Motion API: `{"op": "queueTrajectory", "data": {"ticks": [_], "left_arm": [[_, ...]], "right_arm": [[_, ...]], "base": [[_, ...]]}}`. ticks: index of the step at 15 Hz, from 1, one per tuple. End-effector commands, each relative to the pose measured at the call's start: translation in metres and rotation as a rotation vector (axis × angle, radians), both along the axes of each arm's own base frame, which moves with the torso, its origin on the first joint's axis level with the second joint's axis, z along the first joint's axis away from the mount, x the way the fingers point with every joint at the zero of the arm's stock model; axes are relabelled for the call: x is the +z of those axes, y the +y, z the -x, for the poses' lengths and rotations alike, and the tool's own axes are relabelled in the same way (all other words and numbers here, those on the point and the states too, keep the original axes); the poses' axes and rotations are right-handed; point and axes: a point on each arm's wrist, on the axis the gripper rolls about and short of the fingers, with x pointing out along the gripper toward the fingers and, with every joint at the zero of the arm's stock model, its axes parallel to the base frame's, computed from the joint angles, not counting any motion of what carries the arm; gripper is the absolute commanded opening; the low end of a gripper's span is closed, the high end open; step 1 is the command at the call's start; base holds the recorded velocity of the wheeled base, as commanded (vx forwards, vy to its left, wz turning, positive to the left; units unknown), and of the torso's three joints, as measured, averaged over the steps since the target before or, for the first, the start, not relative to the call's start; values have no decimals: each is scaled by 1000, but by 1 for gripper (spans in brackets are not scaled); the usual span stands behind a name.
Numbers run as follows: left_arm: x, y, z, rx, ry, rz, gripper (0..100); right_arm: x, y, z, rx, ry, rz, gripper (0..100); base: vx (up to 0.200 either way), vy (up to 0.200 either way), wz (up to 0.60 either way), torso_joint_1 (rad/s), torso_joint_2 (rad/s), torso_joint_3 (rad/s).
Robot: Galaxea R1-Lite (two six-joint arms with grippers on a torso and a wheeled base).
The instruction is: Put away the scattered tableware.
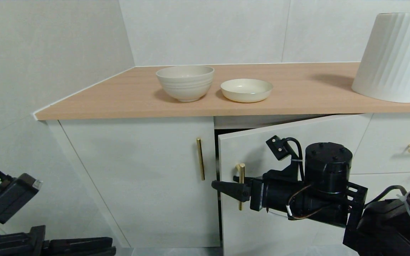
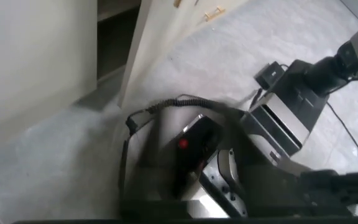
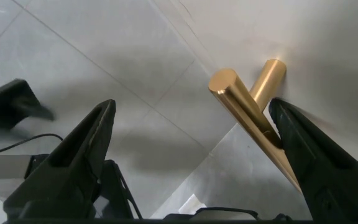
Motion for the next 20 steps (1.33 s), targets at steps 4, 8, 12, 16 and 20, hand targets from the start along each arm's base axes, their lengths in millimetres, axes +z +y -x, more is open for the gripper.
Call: {"op": "queueTrajectory", "data": {"ticks": [4, 8, 12, 16, 20], "left_arm": [[2, -12, -42, 125, 152, 16, 0], [-11, -33, -89, 89, 87, 49, 0], [-18, -52, -131, 47, 137, 113, 0], [-42, -76, -138, -48, 199, 102, 0], [-52, -83, -145, -52, 97, 135, 0]], "right_arm": [[0, 1, 0, 0, 1, 1, 100], [4, 0, 1, 2, -8, -10, 100], [4, 0, 1, 2, -9, -9, 100], [4, 1, 3, 8, -8, -8, 100], [5, 1, 4, 9, -10, -10, 100]], "base": [[0, 0, 0, 0, 0, 0], [0, 0, 0, 0, 0, 0], [0, 0, 0, 0, 0, 0], [0, 0, 0, 0, 0, 0], [0, 0, 0, 0, 0, 0]]}}
